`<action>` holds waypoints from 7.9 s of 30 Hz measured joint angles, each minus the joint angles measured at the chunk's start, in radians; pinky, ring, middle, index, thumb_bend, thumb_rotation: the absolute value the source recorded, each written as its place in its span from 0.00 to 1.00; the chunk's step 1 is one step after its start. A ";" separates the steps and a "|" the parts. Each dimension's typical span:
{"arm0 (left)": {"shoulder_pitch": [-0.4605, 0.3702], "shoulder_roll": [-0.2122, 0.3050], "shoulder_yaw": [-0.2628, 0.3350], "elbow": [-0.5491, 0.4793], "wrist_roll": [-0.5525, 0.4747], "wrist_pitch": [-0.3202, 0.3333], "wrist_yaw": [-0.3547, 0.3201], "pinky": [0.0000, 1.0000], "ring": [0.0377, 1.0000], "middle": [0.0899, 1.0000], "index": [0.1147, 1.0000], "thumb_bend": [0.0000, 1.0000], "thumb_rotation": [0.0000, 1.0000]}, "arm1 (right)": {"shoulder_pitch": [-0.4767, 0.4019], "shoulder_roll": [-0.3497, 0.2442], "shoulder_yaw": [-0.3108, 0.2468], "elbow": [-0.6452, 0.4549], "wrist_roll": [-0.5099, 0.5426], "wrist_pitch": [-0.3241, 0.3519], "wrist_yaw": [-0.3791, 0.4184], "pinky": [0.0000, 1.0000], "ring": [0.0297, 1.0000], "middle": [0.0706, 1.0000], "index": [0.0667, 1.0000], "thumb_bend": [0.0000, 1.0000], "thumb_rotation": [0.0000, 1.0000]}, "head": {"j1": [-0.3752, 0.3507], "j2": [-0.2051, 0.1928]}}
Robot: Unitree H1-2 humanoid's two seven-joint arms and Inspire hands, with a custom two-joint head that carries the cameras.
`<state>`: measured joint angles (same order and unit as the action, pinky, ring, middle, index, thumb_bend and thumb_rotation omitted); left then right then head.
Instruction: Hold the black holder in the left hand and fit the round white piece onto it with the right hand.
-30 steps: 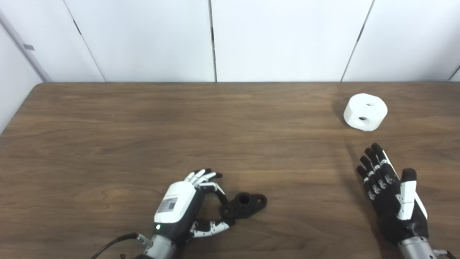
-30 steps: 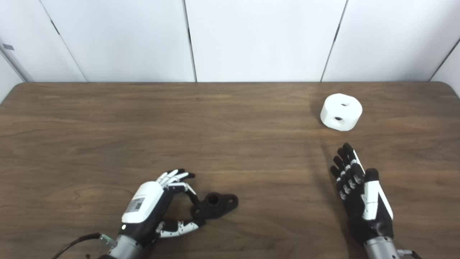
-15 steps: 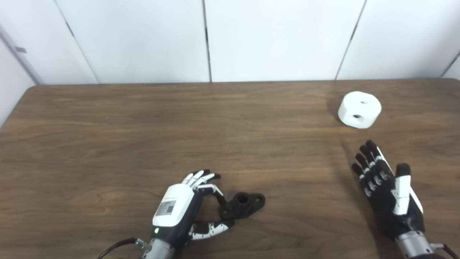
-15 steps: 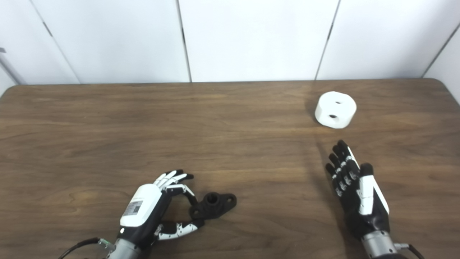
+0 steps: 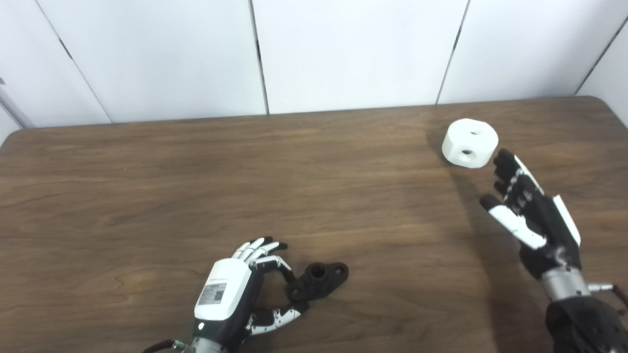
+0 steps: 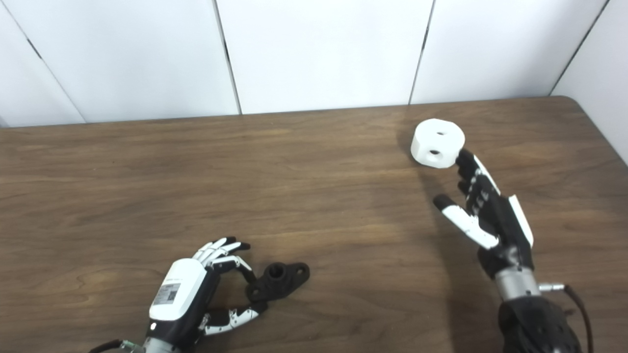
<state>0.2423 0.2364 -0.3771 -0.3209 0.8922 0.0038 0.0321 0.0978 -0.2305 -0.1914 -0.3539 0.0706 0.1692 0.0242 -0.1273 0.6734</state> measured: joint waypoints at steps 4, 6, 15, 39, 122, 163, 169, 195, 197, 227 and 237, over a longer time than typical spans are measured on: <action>0.000 0.000 0.006 0.010 0.003 -0.014 0.006 0.89 0.89 0.80 0.42 0.51 0.04 | -0.043 -0.041 0.003 0.001 -0.105 0.001 -0.008 0.97 0.95 0.92 0.90 0.80 0.41 | -0.014 -0.017; 0.001 0.000 0.010 0.012 0.003 -0.017 0.009 0.89 0.89 0.80 0.42 0.51 0.04 | -0.078 -0.069 -0.005 0.001 -0.116 0.015 -0.007 0.95 0.96 0.94 0.90 0.81 0.38 | -0.015 -0.020; 0.001 0.000 0.012 0.039 0.010 -0.051 0.047 0.87 0.87 0.79 0.42 0.52 0.04 | -0.233 -0.176 0.029 0.042 -0.285 0.107 -0.001 0.94 0.96 0.93 0.88 0.84 0.40 | -0.023 -0.031; 0.006 -0.002 0.019 0.048 0.012 -0.061 0.060 0.88 0.89 0.79 0.42 0.51 0.04 | -0.559 -0.394 0.241 0.390 -0.531 0.268 0.229 0.97 1.00 1.00 0.86 1.00 0.32 | -0.032 -0.060; 0.005 -0.027 0.024 0.056 0.032 -0.057 0.070 0.87 0.88 0.79 0.42 0.51 0.04 | -0.636 -0.405 0.390 0.574 -0.653 0.154 0.212 0.81 0.89 0.78 0.45 0.52 0.13 | -0.009 -0.084; -0.030 -0.077 -0.006 0.079 0.070 0.001 0.063 0.91 0.91 0.81 0.42 0.51 0.04 | -0.475 -0.308 0.443 -0.199 -0.733 0.292 0.613 0.84 0.92 0.78 0.45 0.52 0.13 | 0.113 -0.017; -0.039 -0.078 -0.015 0.082 0.076 0.013 0.064 0.90 0.90 0.80 0.42 0.51 0.04 | -0.445 -0.247 0.478 -0.239 -0.764 0.291 0.642 0.78 0.93 0.78 0.45 0.52 0.14 | 0.113 -0.020; -0.068 -0.091 -0.045 0.102 0.112 0.048 0.072 0.91 0.91 0.81 0.42 0.52 0.04 | -0.449 -0.167 0.506 -0.256 -0.786 0.255 0.670 0.77 0.93 0.77 0.45 0.52 0.13 | 0.152 -0.026; -0.070 -0.091 -0.047 0.105 0.113 0.048 0.076 0.92 0.91 0.81 0.42 0.52 0.04 | -0.460 -0.167 0.501 -0.264 -0.785 0.252 0.670 0.77 0.93 0.77 0.45 0.52 0.13 | 0.152 -0.026; -0.078 -0.091 -0.055 0.107 0.112 0.062 0.079 0.91 0.91 0.81 0.42 0.52 0.04 | -0.509 -0.153 0.509 -0.262 -0.772 0.254 0.730 0.76 0.92 0.76 0.45 0.52 0.13 | 0.143 -0.015; -0.081 -0.092 -0.059 0.107 0.112 0.068 0.078 0.92 0.91 0.82 0.42 0.52 0.04 | -0.503 -0.142 0.554 -0.225 -0.789 0.250 0.730 0.79 0.93 0.78 0.45 0.52 0.13 | 0.147 -0.008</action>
<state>0.1617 0.1446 -0.4362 -0.2137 1.0047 0.0719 0.1105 -0.4056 -0.3722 0.3623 -0.5787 -0.7181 0.4190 0.7540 0.0199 0.6657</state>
